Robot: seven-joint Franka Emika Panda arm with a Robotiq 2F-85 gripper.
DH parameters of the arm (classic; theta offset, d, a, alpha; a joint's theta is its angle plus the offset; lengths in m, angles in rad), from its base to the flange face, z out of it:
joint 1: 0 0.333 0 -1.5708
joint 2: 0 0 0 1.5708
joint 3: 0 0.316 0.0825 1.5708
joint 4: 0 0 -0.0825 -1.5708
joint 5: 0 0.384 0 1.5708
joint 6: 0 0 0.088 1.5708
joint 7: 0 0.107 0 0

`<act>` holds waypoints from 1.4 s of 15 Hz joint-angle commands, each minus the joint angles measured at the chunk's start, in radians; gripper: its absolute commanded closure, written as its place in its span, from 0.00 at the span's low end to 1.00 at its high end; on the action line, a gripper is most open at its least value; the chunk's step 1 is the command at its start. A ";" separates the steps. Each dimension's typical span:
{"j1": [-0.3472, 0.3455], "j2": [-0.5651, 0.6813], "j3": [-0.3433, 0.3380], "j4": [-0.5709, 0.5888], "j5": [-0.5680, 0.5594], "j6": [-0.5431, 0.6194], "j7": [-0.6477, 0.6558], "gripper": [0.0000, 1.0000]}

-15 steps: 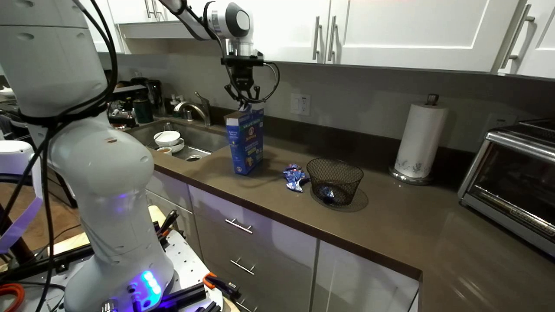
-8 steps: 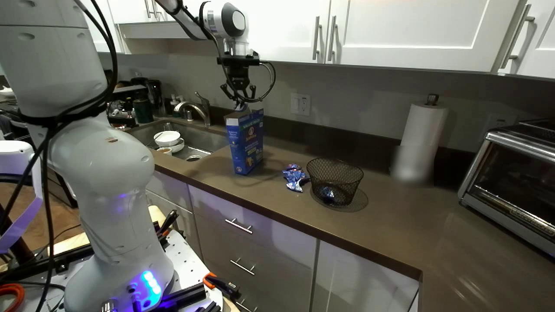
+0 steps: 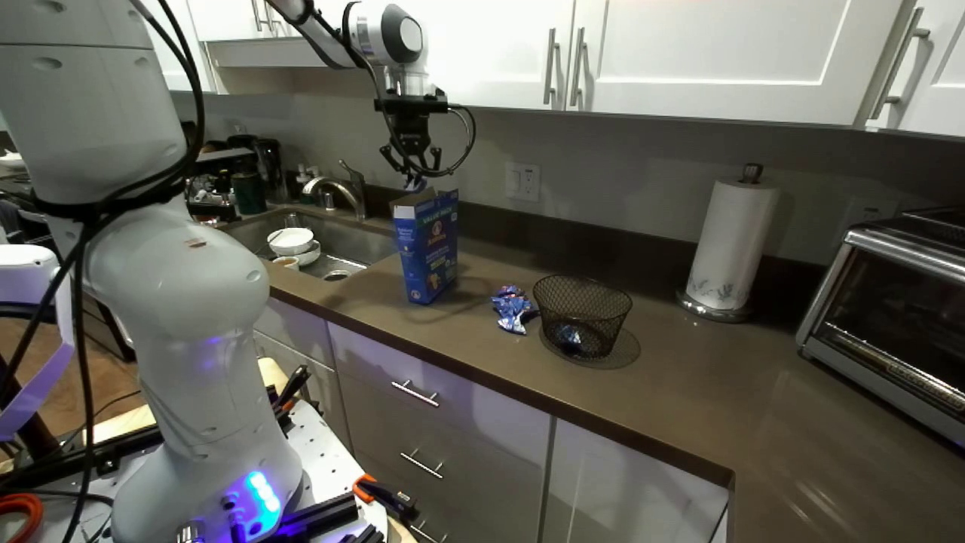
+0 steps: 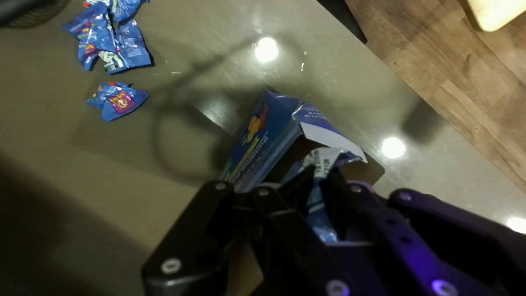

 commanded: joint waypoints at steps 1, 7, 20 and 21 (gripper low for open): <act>0.000 0.011 0.000 0.023 0.010 -0.001 -0.040 0.93; -0.002 0.013 -0.002 0.031 0.014 -0.002 -0.059 0.47; -0.012 0.004 -0.017 0.022 0.014 -0.051 -0.046 0.00; -0.013 0.003 -0.020 0.020 0.015 -0.054 -0.045 0.00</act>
